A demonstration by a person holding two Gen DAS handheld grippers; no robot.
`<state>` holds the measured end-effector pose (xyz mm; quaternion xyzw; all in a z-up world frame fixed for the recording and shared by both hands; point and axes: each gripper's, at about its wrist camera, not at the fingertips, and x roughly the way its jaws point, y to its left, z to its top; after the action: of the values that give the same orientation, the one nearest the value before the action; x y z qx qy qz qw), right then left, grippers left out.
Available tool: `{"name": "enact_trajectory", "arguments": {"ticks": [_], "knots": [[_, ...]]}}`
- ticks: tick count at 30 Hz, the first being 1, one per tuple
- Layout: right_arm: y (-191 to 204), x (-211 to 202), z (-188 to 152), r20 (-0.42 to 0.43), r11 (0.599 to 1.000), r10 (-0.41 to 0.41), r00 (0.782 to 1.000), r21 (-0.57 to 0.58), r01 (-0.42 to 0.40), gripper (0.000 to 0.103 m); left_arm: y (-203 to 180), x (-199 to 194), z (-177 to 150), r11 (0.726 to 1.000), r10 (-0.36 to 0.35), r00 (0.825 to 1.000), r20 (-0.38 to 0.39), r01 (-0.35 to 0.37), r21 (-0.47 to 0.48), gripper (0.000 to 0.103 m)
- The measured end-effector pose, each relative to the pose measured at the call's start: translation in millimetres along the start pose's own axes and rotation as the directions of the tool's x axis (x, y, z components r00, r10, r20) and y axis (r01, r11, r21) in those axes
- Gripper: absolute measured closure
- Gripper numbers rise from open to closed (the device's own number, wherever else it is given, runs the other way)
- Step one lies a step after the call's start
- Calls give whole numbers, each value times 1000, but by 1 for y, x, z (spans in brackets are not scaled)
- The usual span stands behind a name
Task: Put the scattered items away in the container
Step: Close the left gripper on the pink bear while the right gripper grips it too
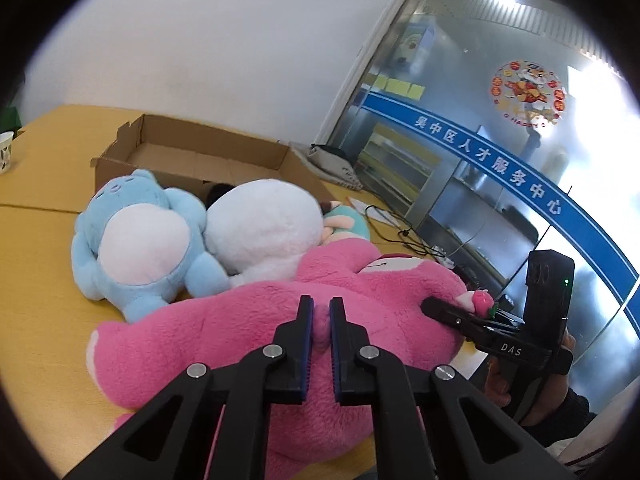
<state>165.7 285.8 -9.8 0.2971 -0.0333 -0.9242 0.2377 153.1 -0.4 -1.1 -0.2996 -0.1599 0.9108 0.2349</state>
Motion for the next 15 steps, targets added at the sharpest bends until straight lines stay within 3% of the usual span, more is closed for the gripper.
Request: {"name": "enact_trajectory", "arguments": {"ticks": [10, 15], "knots": [[-14, 12, -12, -38, 999, 15, 999, 51, -13, 35, -3, 0, -2, 1000, -2, 1000, -16, 2, 11, 97], [-15, 15, -13, -52, 998, 21, 998, 58, -18, 33, -3, 7, -8, 997, 72, 995, -66, -69, 46, 96]]}}
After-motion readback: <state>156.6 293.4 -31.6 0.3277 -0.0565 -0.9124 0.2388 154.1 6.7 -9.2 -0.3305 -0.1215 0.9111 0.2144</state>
